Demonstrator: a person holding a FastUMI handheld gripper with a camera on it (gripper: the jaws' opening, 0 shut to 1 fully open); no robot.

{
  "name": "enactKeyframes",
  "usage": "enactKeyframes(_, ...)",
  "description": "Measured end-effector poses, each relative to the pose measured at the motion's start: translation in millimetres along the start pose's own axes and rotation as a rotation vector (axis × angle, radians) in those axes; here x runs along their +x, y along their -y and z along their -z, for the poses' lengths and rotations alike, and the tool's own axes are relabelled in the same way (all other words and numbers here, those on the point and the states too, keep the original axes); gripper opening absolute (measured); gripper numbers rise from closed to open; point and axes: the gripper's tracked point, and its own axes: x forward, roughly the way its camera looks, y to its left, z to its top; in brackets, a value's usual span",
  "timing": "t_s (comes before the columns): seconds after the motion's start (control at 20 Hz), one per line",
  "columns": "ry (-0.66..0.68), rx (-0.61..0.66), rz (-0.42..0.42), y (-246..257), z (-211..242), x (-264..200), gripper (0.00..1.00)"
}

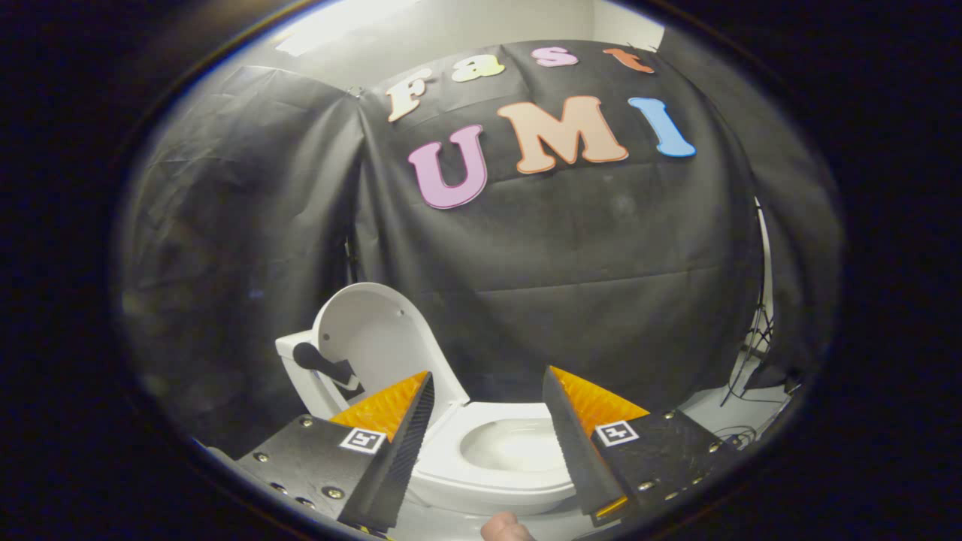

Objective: Open the toilet lid.

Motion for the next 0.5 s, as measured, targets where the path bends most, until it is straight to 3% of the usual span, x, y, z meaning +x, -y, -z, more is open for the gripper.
enactKeyframes(0.2,-0.003,0.053,-0.002,-3,-1,3,0.86)
enactKeyframes(0.5,0.017,-0.020,0.000,-18,8,11,0.86)
